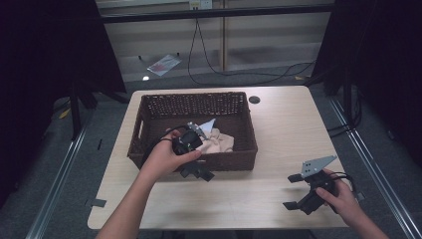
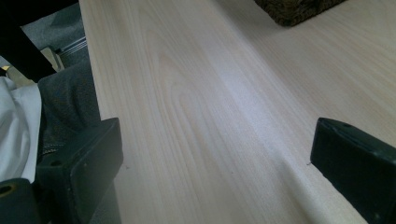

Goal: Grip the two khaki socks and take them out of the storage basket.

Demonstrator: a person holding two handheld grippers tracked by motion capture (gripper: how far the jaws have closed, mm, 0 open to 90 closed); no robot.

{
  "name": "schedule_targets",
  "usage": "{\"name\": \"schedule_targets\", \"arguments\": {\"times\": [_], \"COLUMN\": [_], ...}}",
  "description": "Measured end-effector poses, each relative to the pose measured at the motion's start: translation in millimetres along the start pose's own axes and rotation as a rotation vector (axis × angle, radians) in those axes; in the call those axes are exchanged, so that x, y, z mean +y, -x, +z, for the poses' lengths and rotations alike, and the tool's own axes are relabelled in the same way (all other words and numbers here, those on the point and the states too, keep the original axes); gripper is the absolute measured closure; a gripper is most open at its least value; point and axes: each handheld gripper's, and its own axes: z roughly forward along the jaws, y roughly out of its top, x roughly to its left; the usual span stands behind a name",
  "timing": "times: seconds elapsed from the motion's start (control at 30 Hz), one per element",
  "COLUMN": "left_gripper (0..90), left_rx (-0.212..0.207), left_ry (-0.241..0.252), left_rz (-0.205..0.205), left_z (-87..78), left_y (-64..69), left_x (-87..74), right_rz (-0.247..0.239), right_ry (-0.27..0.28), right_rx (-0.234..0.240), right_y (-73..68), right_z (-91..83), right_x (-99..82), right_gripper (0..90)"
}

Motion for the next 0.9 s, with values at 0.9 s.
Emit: {"name": "schedule_targets", "arguments": {"times": [0.9], "left_gripper": [5.8], "left_rx": [0.066], "left_ry": [0.027], "left_rz": [-0.122], "left_z": [-17.8], "left_y": [-38.8], "left_x": [37.7], "right_rz": [-0.005], "right_ry": [-0.002], "right_rx": [0.002], "right_y": [-0.3], "right_z": [0.2], "right_x": [-0.2], "right_gripper": [2.4]}}
